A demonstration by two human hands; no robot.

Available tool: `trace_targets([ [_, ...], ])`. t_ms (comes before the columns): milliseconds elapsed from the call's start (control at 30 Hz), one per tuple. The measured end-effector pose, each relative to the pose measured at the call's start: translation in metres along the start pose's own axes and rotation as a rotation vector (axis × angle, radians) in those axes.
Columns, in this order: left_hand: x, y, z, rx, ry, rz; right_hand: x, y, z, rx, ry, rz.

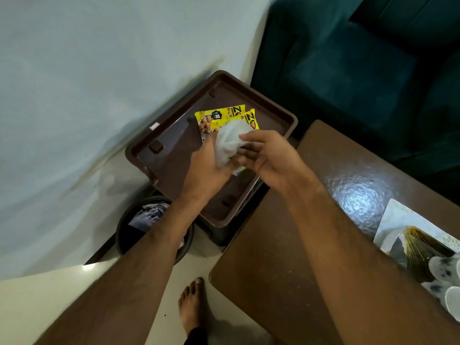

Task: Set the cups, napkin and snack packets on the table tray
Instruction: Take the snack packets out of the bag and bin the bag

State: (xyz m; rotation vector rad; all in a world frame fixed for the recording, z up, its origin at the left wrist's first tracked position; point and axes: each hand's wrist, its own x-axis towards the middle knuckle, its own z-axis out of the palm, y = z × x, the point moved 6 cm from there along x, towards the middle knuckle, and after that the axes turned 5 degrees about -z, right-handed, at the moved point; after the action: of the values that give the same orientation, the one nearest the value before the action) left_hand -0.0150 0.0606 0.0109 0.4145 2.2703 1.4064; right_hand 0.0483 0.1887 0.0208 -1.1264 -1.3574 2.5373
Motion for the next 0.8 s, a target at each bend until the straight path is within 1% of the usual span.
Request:
trace_targets([
  [33,0.001,-0.005,-0.004,-0.075,0.066,-0.042,-0.004,-0.002,0.0,-0.042,-0.081,0.016],
  [67,0.001,-0.011,-0.007,-0.184,0.103,-0.088,-0.006,-0.005,-0.003,-0.112,-0.095,0.0],
  [100,0.001,-0.017,-0.007,-0.296,0.121,-0.129,-0.005,-0.009,-0.011,-0.2,-0.028,-0.068],
  [167,0.001,-0.026,-0.007,-0.463,0.156,-0.198,-0.001,-0.023,-0.031,-0.372,0.226,-0.315],
  [200,0.0,-0.03,-0.006,-0.531,0.157,-0.234,0.0,-0.027,-0.034,-0.448,0.279,-0.401],
  [233,-0.002,-0.032,-0.005,-0.567,0.144,-0.256,0.002,-0.026,-0.034,-0.477,0.268,-0.409],
  [267,-0.003,-0.034,-0.005,-0.586,0.124,-0.267,0.005,-0.02,-0.032,-0.45,0.204,-0.344],
  [333,-0.005,-0.038,-0.005,-0.625,0.077,-0.298,0.004,-0.005,-0.023,-0.315,0.007,-0.161],
  [367,-0.007,-0.041,-0.006,-0.641,0.07,-0.307,0.002,0.0,-0.018,-0.272,-0.08,-0.104],
  [433,-0.011,-0.043,-0.014,-0.587,0.119,-0.279,-0.003,0.007,-0.005,-0.305,-0.194,-0.07],
  [500,-0.015,-0.043,-0.028,-0.438,0.211,-0.207,-0.005,0.017,0.006,-0.392,-0.2,-0.079],
  [600,-0.024,-0.033,-0.049,-0.272,0.3,-0.036,-0.004,0.029,0.023,-0.468,-0.072,-0.145],
  [667,-0.029,-0.027,-0.056,-0.193,0.305,0.08,0.003,0.034,0.032,-0.463,0.035,-0.222],
  [733,-0.035,-0.029,-0.062,-0.147,0.246,0.154,0.012,0.038,0.039,-0.438,0.141,-0.256],
  [800,-0.04,-0.035,-0.068,-0.176,0.126,0.184,0.018,0.04,0.047,-0.383,0.234,-0.241],
])
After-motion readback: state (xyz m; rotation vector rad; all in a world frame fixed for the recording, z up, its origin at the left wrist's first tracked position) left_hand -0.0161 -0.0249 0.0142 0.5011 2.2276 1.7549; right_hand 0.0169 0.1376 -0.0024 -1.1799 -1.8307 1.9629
